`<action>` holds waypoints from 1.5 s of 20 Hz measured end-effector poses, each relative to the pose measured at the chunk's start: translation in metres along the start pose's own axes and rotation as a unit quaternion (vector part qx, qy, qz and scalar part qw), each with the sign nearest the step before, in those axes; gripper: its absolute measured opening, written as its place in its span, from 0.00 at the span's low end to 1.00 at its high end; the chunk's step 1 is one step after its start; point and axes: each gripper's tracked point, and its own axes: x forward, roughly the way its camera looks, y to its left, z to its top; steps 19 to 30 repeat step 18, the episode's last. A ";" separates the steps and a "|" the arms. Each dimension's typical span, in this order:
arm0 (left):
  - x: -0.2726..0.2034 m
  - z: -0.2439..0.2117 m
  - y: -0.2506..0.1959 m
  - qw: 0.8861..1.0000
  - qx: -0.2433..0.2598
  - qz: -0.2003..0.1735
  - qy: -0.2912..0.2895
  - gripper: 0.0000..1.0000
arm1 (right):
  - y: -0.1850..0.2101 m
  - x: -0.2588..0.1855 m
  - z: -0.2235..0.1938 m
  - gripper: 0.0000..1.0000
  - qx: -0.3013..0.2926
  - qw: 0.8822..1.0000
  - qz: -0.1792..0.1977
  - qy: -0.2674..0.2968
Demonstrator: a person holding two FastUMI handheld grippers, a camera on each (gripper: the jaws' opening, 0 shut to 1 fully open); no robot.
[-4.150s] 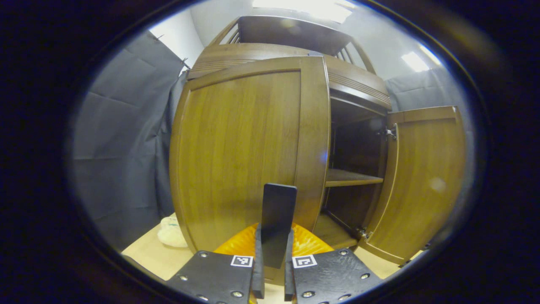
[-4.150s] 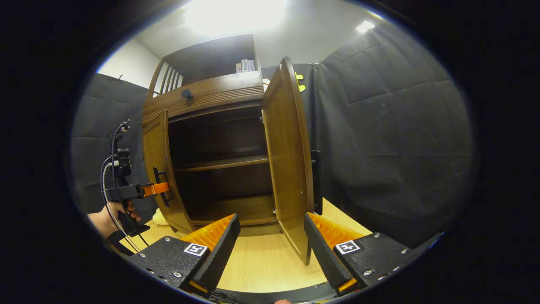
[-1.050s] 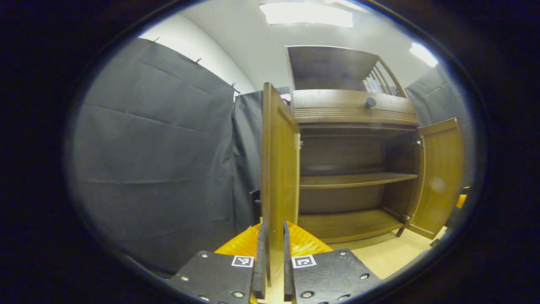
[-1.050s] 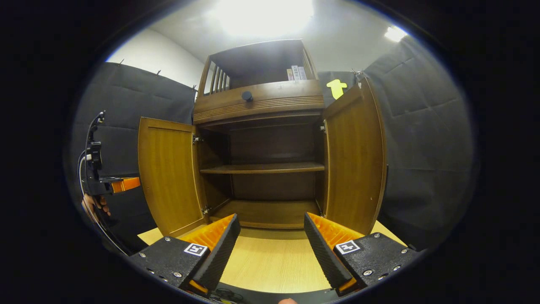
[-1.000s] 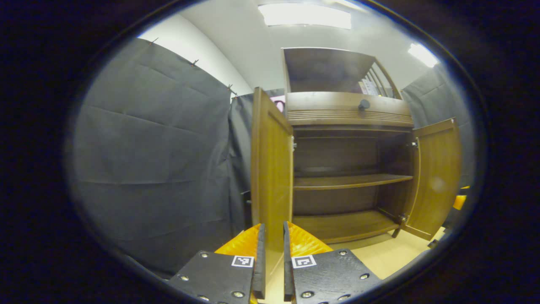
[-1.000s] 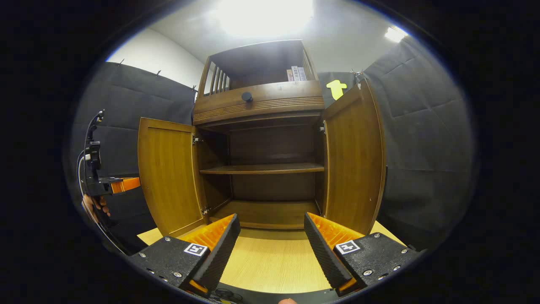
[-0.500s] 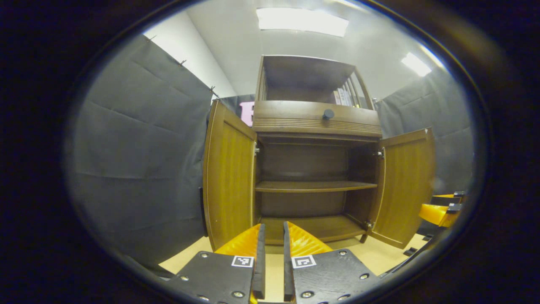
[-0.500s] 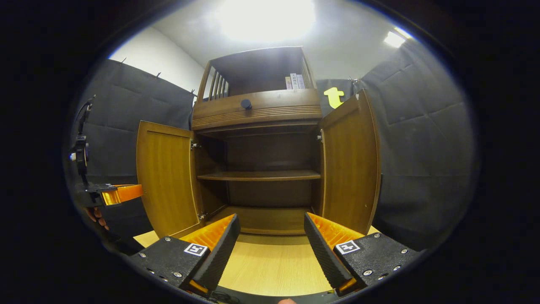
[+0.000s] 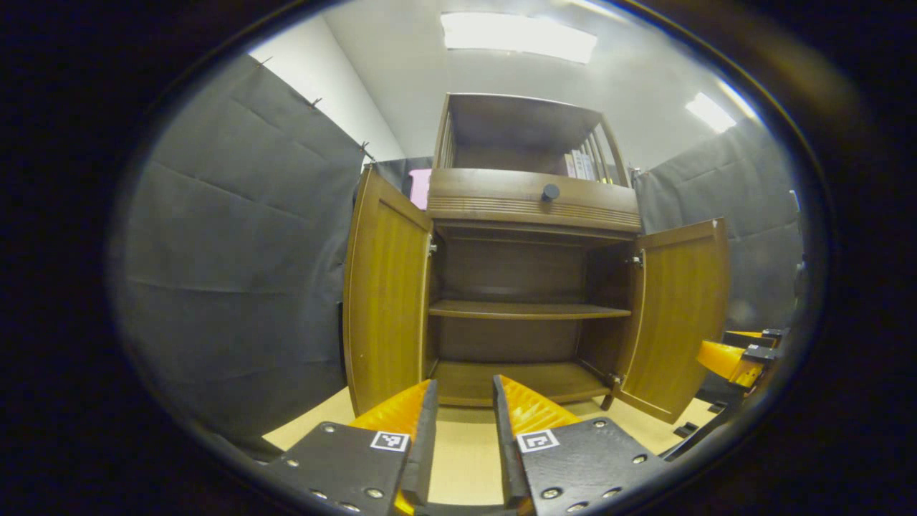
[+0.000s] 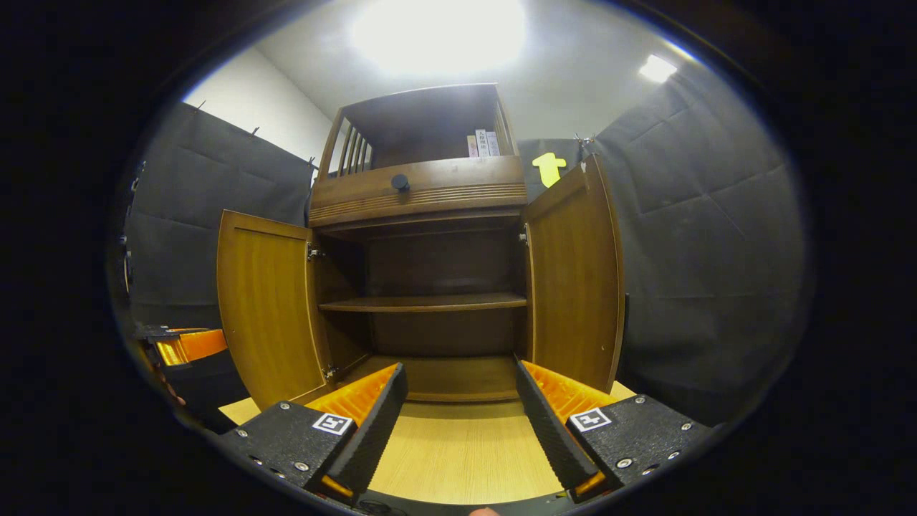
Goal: Open the right door of the double-door shoe cabinet with the right hand, and open the left door with the left hand.
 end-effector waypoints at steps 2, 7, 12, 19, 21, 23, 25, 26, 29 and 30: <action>-0.001 0.001 -0.003 1.000 0.007 0.000 -0.001 0.38 | -0.002 0.000 0.001 0.94 -0.001 1.000 0.000 0.000; -0.003 0.005 -0.007 1.000 0.025 0.002 -0.006 0.97 | -0.005 -0.003 0.001 0.94 -0.007 1.000 -0.001 -0.001; -0.003 0.012 -0.012 0.999 0.032 0.002 -0.013 0.94 | -0.007 -0.001 0.002 0.94 -0.008 1.000 -0.002 -0.002; 0.000 0.016 -0.014 0.999 0.036 -0.001 -0.019 0.95 | -0.006 0.000 0.004 0.94 -0.012 1.000 -0.002 -0.007; 0.000 0.016 -0.014 0.999 0.036 -0.001 -0.019 0.95 | -0.006 0.000 0.004 0.94 -0.012 1.000 -0.002 -0.007; 0.000 0.016 -0.014 0.999 0.036 -0.001 -0.019 0.95 | -0.006 0.000 0.004 0.94 -0.012 1.000 -0.002 -0.007; 0.000 0.016 -0.014 0.999 0.036 -0.001 -0.019 0.95 | -0.006 0.000 0.004 0.94 -0.012 1.000 -0.002 -0.007; 0.000 0.016 -0.014 0.999 0.036 -0.001 -0.019 0.95 | -0.006 0.000 0.004 0.94 -0.012 1.000 -0.002 -0.007; 0.000 0.016 -0.014 0.999 0.036 -0.001 -0.019 0.95 | -0.006 0.000 0.004 0.94 -0.012 1.000 -0.002 -0.007; 0.000 0.016 -0.014 0.999 0.036 -0.001 -0.019 0.95 | -0.006 0.000 0.004 0.94 -0.012 1.000 -0.002 -0.007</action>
